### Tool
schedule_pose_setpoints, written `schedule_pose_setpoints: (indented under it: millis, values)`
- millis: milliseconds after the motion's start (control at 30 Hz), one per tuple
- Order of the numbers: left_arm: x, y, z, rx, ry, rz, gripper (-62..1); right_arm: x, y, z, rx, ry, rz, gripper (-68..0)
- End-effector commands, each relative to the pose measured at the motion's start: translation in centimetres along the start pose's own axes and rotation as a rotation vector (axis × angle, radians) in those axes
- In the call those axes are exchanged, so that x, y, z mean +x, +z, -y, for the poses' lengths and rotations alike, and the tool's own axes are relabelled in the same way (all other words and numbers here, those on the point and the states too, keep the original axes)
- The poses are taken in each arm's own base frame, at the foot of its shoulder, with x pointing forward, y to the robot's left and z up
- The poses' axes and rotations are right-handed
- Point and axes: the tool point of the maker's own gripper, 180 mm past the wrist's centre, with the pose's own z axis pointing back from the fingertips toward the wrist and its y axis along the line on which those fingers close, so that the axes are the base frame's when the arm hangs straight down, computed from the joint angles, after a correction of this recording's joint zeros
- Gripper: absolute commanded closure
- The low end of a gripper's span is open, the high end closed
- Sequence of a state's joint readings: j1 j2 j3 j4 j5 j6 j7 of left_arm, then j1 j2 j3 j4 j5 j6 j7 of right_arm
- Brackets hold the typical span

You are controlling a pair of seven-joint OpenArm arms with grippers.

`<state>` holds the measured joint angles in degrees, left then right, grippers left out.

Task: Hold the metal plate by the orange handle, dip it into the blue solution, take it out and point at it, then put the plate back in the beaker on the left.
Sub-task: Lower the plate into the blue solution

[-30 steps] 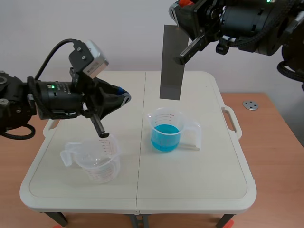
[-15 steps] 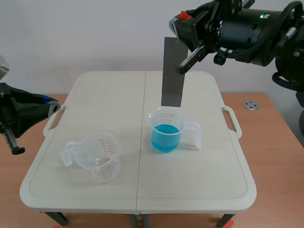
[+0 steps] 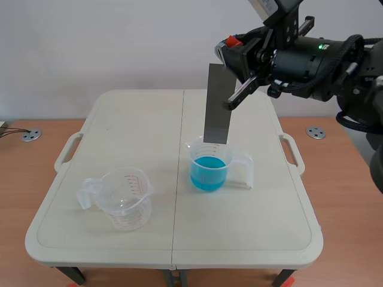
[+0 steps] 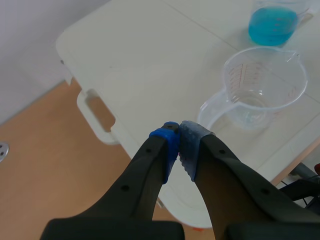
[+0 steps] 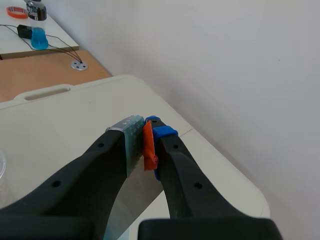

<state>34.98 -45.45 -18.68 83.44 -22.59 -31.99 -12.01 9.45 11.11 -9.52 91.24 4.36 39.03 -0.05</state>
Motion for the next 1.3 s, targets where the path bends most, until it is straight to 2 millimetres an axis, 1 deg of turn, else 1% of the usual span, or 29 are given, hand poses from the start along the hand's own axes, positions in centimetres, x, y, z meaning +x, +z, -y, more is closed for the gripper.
schedule_pose_setpoints:
  millis: [0,167,300,433,600,733,1067,1267]
  values:
    - [0.7,0.4,0.1,0.017,0.018,0.035,-1.5,0.8,-0.3,-0.1,0.007,-0.002,0.035,-1.3]
    - [-1.2,2.8,-0.3,0.084,0.063,-0.012,-1.5,-0.6,-0.6,-0.6,0.02,-0.018,0.02,-1.3]
    - [-2.7,4.5,-0.1,0.119,0.097,-0.055,-1.5,-1.8,-0.6,-0.7,0.023,-0.036,0.01,-1.3]
    - [-4.4,5.8,0.8,0.127,0.128,-0.106,-1.5,-3.1,-0.8,-1.2,0.028,-0.055,-0.008,-1.3]
    - [-5.9,7.0,2.2,0.106,0.158,-0.166,-1.5,-5.1,-1.2,-2.5,0.055,-0.053,-0.043,-1.3]
    - [-6.4,7.4,2.6,0.1,0.167,-0.186,-1.5,-6.3,-1.2,-3.1,0.071,-0.073,-0.049,-1.3]
    - [-6.5,7.4,2.6,0.099,0.167,-0.192,-1.5,-8.5,-1.0,-4.0,0.087,-0.1,-0.085,-1.3]
    - [-6.7,7.4,2.7,0.099,0.167,-0.199,-1.5,-9.0,-1.1,-4.4,0.095,-0.103,-0.099,-1.3]
